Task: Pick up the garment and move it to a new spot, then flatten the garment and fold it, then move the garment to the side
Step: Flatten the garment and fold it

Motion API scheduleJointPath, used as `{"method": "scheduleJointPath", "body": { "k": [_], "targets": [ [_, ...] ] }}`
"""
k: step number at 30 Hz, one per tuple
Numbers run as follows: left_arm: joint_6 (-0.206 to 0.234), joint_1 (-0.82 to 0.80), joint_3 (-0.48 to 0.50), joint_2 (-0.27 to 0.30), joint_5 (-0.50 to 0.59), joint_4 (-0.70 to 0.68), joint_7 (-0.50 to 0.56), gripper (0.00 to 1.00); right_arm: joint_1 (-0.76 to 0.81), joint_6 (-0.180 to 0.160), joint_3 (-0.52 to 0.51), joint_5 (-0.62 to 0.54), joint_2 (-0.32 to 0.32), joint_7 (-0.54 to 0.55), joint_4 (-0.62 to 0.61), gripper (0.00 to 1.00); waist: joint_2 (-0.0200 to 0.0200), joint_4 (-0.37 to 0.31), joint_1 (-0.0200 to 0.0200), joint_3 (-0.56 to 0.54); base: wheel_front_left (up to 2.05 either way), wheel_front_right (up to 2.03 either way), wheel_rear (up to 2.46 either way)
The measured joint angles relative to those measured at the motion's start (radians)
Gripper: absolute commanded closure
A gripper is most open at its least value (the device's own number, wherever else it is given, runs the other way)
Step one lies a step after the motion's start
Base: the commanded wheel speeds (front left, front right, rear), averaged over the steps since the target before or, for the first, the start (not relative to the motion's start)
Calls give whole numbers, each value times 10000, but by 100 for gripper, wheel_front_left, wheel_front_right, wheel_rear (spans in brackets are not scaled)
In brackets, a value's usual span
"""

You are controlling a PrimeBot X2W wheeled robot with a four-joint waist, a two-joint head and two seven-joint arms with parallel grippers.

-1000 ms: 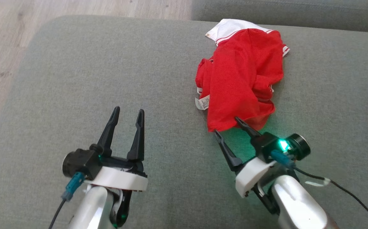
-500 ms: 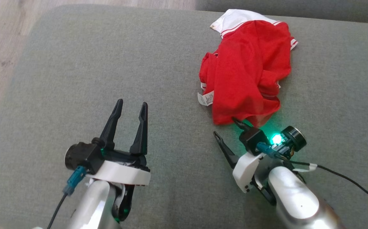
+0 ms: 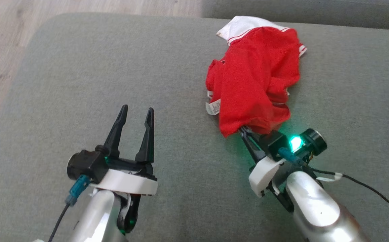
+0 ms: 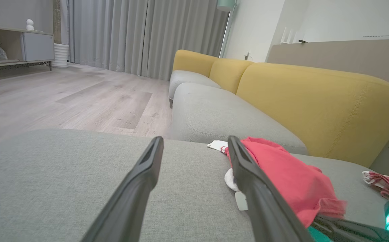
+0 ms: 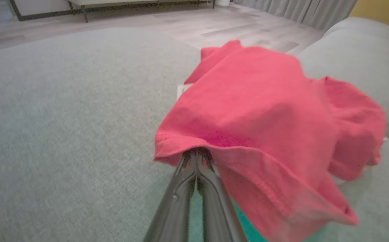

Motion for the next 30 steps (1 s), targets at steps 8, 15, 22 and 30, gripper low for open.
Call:
{"method": "scheduleJointPath", "body": {
  "k": [8, 15, 22, 30],
  "targets": [
    [8, 88, 58, 0, 19, 2, 0, 0, 315, 0, -759, 94, -25, -153, -1776, 100, 0, -458, 0, -460, 0, 0, 0],
    [42, 247, 56, 0, 81, 0, 0, 0, 373, 0, -1676, 173, -550, 466, -3607, 100, 0, -655, -1, -659, 0, 0, 0],
    [42, 371, 119, 2, 81, -23, 0, 0, 891, 0, -3162, 441, -414, 548, -4600, 100, 0, -746, 0, -803, 0, 0, 0],
    [40, 839, 194, 2, 65, 6, 0, 0, 3080, 0, -4286, 1584, 33, -105, -4805, 100, 0, -1065, -1, -1106, 0, 0, 0]
  ]
}}
